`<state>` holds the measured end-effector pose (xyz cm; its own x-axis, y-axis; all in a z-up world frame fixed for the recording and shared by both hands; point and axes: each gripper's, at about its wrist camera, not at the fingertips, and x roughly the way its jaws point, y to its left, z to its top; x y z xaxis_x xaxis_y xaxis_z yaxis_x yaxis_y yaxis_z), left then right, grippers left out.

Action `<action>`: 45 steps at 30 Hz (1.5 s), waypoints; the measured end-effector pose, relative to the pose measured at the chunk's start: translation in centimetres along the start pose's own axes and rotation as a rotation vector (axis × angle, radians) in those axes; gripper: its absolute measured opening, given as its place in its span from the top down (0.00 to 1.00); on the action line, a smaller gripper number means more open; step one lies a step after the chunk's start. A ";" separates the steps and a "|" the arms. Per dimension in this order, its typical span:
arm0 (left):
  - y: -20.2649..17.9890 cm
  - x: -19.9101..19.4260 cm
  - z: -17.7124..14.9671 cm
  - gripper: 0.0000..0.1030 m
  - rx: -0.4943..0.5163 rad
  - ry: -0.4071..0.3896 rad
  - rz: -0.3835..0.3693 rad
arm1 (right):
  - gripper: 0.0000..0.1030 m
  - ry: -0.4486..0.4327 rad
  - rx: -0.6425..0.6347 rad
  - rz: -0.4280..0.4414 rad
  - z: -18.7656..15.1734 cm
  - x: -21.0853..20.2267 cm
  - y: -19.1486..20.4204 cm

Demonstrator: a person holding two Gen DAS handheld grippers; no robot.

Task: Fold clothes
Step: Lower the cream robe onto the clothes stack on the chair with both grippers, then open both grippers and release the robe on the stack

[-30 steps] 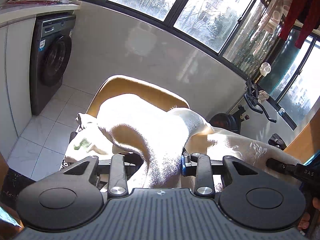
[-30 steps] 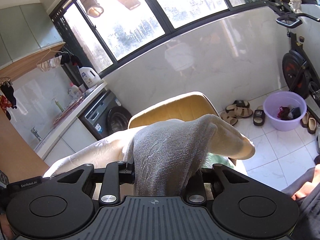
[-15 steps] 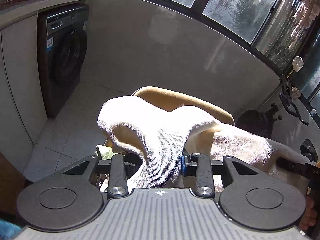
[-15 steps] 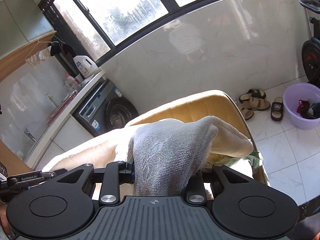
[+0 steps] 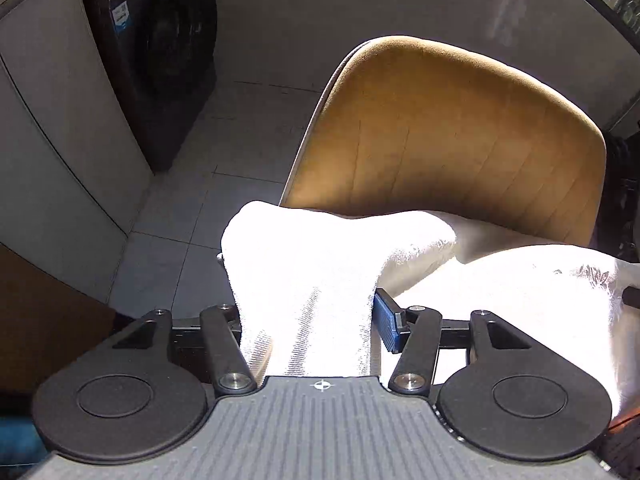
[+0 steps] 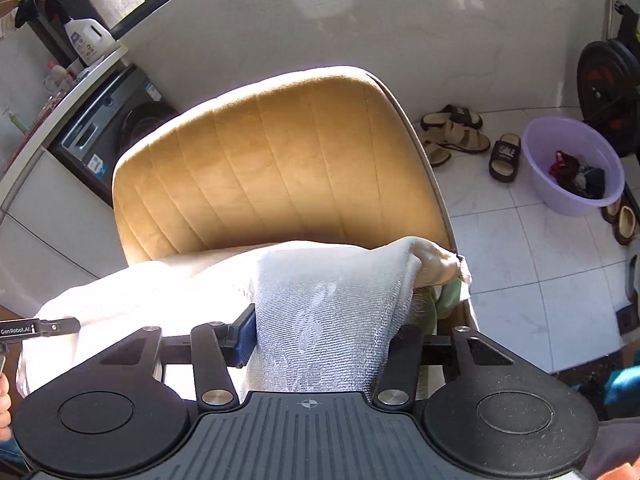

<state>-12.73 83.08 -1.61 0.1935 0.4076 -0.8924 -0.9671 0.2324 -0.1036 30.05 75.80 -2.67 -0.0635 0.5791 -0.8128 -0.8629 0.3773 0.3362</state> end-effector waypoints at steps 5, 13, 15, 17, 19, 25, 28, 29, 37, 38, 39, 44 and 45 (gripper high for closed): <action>3.3 -3.3 0.2 0.32 -0.002 -0.065 -0.010 | 0.41 -0.060 0.179 -0.078 -1.4 -2.0 -6.0; 9.9 -8.5 -5.6 0.26 -0.289 -0.026 -0.202 | 0.25 -0.052 0.328 0.037 -7.7 -7.7 -9.2; 10.4 -8.2 -7.9 0.25 -0.367 0.018 -0.246 | 0.24 -0.022 0.333 0.037 -9.4 -7.2 -8.8; 10.6 -7.4 -9.9 0.25 -0.435 0.060 -0.274 | 0.28 -0.011 0.379 0.042 -10.4 -6.3 -8.6; 10.5 -6.6 -10.8 0.28 -0.471 0.067 -0.261 | 0.48 -0.004 0.432 0.051 -11.1 -5.5 -8.3; 9.6 -7.0 -10.5 0.86 -0.472 -0.024 -0.218 | 0.88 -0.142 0.399 0.048 -10.8 -9.8 -6.5; 8.7 -7.1 -10.2 0.86 -0.392 -0.016 -0.187 | 0.89 -0.141 0.390 0.017 -11.3 -11.2 -6.5; 8.7 -6.7 -10.4 0.86 -0.384 0.005 -0.174 | 0.89 -0.126 0.388 0.003 -11.5 -11.1 -6.7; 9.3 -6.8 -10.2 0.38 -0.347 0.017 -0.041 | 0.40 -0.032 0.298 -0.222 -11.4 -8.4 -5.2; 8.7 -7.9 -9.8 0.38 -0.286 -0.026 -0.037 | 0.38 -0.039 0.232 -0.281 -10.9 -8.8 -4.2; 7.7 -9.0 -9.3 0.38 -0.207 -0.078 -0.029 | 0.37 -0.061 0.154 -0.326 -10.3 -9.2 -3.1; 1.4 -12.0 -6.7 0.15 0.125 -0.308 -0.048 | 0.30 -0.170 0.010 -0.304 -7.1 -8.4 0.2; 0.2 -11.8 -6.3 0.14 0.169 -0.330 -0.067 | 0.30 -0.157 0.013 -0.299 -7.2 -7.6 0.2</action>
<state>-16.23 72.78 6.15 0.3251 0.6426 -0.6939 -0.9149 0.3994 -0.0587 26.81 66.27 0.18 0.2707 0.5455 -0.7932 -0.8250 0.5561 0.1009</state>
